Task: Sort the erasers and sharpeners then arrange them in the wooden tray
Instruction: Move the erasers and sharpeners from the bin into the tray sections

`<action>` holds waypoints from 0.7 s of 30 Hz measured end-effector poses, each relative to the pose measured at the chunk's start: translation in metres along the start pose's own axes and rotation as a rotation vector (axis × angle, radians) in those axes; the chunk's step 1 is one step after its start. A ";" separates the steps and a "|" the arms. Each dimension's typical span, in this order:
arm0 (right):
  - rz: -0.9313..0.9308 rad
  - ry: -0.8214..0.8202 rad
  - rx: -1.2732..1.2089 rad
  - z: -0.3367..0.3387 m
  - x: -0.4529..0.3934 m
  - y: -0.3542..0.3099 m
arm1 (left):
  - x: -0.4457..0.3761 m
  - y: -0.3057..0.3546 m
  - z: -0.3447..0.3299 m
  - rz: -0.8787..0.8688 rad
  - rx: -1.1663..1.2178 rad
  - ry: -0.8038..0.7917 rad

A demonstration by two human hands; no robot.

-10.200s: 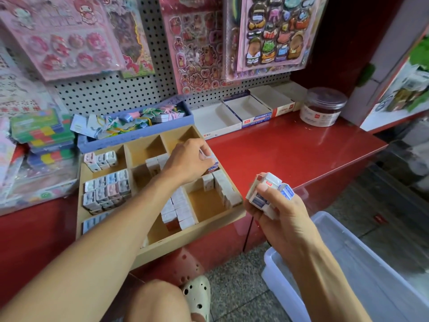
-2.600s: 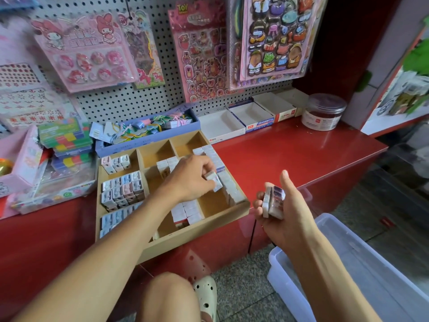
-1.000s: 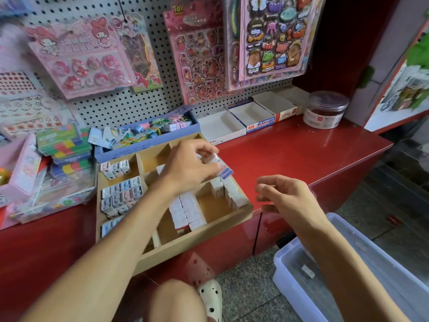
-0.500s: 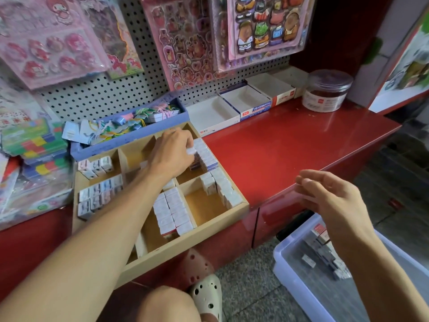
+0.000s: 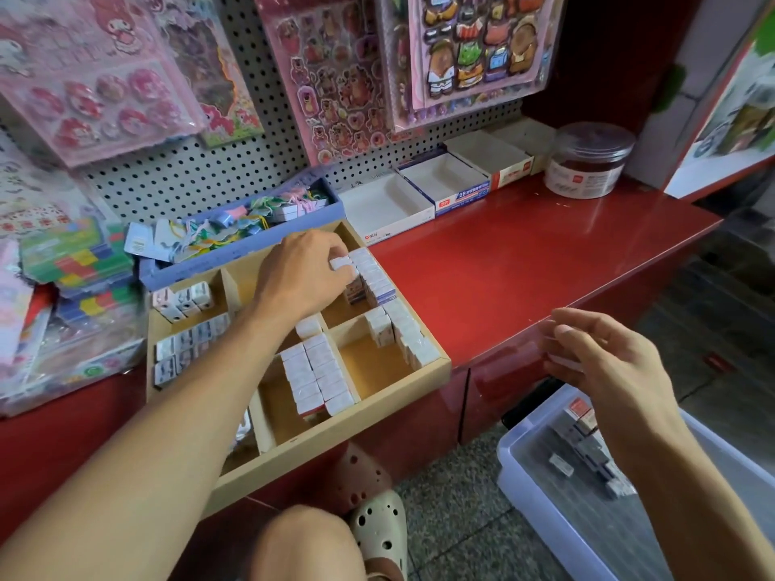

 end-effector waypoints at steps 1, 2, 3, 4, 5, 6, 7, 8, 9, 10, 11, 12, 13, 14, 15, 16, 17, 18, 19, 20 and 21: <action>0.000 0.001 0.001 0.002 0.003 0.000 | 0.005 0.000 0.007 0.020 0.035 0.020; 0.001 0.002 0.007 0.005 0.007 -0.001 | 0.011 0.000 0.013 0.041 0.091 0.038; 0.004 0.003 0.015 0.007 0.011 -0.001 | 0.019 0.000 0.018 0.059 0.158 0.047; 0.006 0.006 0.019 0.011 0.015 -0.002 | 0.028 0.000 0.022 0.077 0.230 0.046; 0.007 0.007 0.016 0.015 0.019 -0.003 | 0.039 0.000 0.024 0.100 0.306 0.033; 0.005 0.007 0.010 0.019 0.023 -0.004 | 0.049 0.000 0.025 0.124 0.392 0.018; 0.004 0.008 0.008 0.024 0.028 -0.006 | 0.060 0.001 0.026 0.149 0.489 0.008; 0.005 0.007 0.010 0.029 0.032 -0.008 | 0.071 0.002 0.028 0.172 0.576 0.004; 0.007 0.007 0.012 0.033 0.036 -0.009 | 0.083 0.006 0.029 0.190 0.652 0.000; 0.009 0.009 0.009 0.039 0.040 -0.010 | 0.094 0.012 0.031 0.206 0.718 -0.004; 0.010 0.010 0.008 0.044 0.044 -0.011 | 0.107 0.020 0.032 0.219 0.783 -0.009; 0.010 0.008 0.010 0.049 0.047 -0.011 | 0.119 0.027 0.031 0.226 0.836 -0.014; 0.012 0.004 0.018 0.053 0.051 -0.011 | 0.131 0.035 0.029 0.230 0.873 -0.022; 0.014 0.004 0.028 0.059 0.054 -0.010 | 0.142 0.042 0.027 0.231 0.894 -0.031; 0.013 0.008 0.040 0.064 0.057 -0.007 | 0.152 0.047 0.024 0.237 0.917 -0.038; 0.009 0.012 0.050 0.071 0.059 -0.004 | 0.161 0.051 0.020 0.246 0.942 -0.038; 0.002 0.018 0.060 0.079 0.061 0.000 | 0.168 0.055 0.015 0.257 0.964 -0.036; -0.009 0.027 0.071 0.088 0.063 0.005 | 0.176 0.060 0.009 0.267 0.971 -0.038; -0.022 0.040 0.081 0.098 0.064 0.011 | 0.183 0.068 0.002 0.265 0.972 -0.054; -0.037 0.055 0.089 0.109 0.066 0.018 | 0.190 0.079 -0.007 0.252 0.966 -0.084; -0.050 0.065 0.089 0.120 0.069 0.024 | 0.197 0.092 -0.017 0.237 0.962 -0.122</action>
Point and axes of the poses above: each hand's wrist, its own x-axis away from the middle knuckle, its own z-axis out of the back of the hand, y = z × x, the point moved 7 cm from there along -x, towards the middle knuckle, and after that the axes turned 9 degrees about -x, right-handed, at the moved point
